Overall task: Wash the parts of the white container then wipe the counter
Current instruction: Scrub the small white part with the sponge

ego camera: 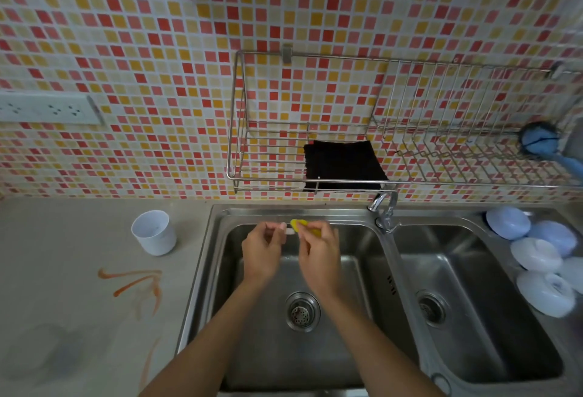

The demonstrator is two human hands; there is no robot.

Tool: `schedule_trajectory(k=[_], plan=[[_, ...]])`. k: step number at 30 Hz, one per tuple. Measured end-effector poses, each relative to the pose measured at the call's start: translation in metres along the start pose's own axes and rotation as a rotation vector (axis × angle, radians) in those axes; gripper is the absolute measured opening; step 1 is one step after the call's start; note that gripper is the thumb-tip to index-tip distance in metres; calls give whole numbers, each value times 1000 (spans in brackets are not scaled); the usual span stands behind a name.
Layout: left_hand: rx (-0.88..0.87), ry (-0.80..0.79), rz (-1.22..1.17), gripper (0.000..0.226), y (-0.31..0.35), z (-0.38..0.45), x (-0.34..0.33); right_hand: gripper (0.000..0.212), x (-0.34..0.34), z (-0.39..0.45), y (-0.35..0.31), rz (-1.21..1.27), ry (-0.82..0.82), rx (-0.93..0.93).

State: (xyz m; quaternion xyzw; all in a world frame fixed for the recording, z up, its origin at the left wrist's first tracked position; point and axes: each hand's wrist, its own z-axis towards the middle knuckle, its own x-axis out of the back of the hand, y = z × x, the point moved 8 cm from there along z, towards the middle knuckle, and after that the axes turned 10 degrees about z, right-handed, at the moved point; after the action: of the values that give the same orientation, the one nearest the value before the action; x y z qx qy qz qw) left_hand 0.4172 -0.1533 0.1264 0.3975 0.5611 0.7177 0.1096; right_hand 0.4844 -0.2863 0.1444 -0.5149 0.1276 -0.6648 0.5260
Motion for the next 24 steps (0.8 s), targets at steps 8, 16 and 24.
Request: schedule_trajectory(k=[8,16,24], plan=[[-115,-27,57,6,4,7,-7,31,0,4,4,20,-13,-3],[-147,-54,37,8,-1,13,-4,29,-1,8,11,-35,-37,-39],[-232,-116,90,9,-1,18,-2,41,-4,17,23,-109,-220,23]])
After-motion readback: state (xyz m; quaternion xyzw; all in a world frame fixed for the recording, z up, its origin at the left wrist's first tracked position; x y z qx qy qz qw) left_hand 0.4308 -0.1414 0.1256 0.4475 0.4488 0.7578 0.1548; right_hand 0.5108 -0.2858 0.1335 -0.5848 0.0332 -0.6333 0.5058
